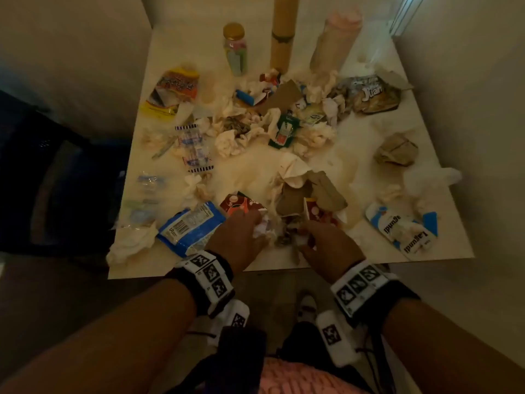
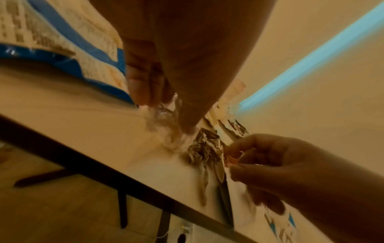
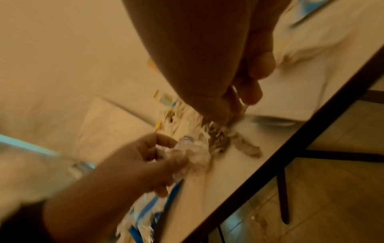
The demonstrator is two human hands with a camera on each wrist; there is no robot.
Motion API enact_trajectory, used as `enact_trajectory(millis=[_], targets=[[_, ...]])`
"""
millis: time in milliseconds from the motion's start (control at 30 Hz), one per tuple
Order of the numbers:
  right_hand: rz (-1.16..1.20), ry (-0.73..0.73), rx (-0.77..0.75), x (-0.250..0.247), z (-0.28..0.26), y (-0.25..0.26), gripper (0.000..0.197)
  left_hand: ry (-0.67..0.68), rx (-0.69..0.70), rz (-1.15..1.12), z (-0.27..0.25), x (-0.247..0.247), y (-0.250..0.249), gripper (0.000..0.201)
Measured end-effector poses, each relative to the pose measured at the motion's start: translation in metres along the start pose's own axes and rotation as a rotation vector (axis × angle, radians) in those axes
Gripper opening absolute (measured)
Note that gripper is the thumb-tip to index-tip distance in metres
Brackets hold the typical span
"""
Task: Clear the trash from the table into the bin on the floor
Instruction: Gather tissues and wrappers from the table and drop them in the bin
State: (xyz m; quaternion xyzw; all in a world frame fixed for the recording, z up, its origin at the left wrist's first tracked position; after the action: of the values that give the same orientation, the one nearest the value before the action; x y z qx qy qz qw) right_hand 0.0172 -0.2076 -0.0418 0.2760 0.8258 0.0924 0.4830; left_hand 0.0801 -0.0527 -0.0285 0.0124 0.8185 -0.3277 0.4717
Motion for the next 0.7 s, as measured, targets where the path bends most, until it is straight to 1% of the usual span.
enact_trajectory(millis=[33, 100, 233, 300, 367, 433, 533, 600, 633, 667, 700], targets=[[0.003, -0.009, 0.0, 0.001, 0.007, 0.002, 0.035, -0.026, -0.006, -0.039, -0.002, -0.004, 0.0, 0.04], [-0.002, -0.037, -0.011, 0.001, 0.018, 0.006, 0.04, -0.068, -0.015, -0.115, -0.007, -0.012, 0.001, 0.029], [-0.138, -0.107, -0.029, -0.007, 0.03, 0.02, 0.041, -0.096, -0.012, -0.176, -0.027, -0.03, 0.007, 0.025], [-0.164, -0.136, -0.03, -0.01, 0.033, 0.023, 0.034, -0.096, 0.003, -0.173, -0.036, -0.037, 0.009, 0.024], [-0.176, -0.098, -0.027, -0.007, 0.037, 0.026, 0.025, -0.095, 0.006, -0.191, -0.041, -0.039, 0.014, 0.022], [-0.16, -0.088, -0.05, -0.008, 0.04, 0.028, 0.021, -0.1, -0.003, -0.22, -0.042, -0.038, 0.02, 0.021], [-0.137, -0.136, -0.067, -0.015, 0.037, 0.029, 0.018, -0.128, -0.027, -0.262, -0.044, -0.037, 0.031, 0.018], [-0.07, -0.177, -0.07, -0.018, 0.032, 0.025, 0.017, -0.132, -0.063, -0.288, -0.046, -0.033, 0.041, 0.015], [-0.045, -0.182, -0.075, -0.018, 0.03, 0.024, 0.021, -0.125, -0.086, -0.309, -0.047, -0.031, 0.047, 0.016], [-0.046, -0.162, -0.078, -0.016, 0.028, 0.023, 0.034, -0.118, -0.112, -0.333, -0.047, -0.028, 0.054, 0.018], [-0.083, -0.122, -0.076, -0.012, 0.027, 0.023, 0.052, -0.112, -0.135, -0.359, -0.048, -0.027, 0.06, 0.021]])
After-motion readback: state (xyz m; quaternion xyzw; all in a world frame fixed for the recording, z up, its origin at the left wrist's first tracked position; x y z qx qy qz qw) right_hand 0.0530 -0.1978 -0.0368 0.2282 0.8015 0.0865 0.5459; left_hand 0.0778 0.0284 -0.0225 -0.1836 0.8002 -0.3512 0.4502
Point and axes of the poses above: each hand's wrist, its own z-axis towards the middle knuckle, its own x-axis out of the palm, y = z × x, the point moved 10 cm from there along z, towards the middle knuckle, and after that the axes turned 4 degrees about y, right-handed, at the moved point
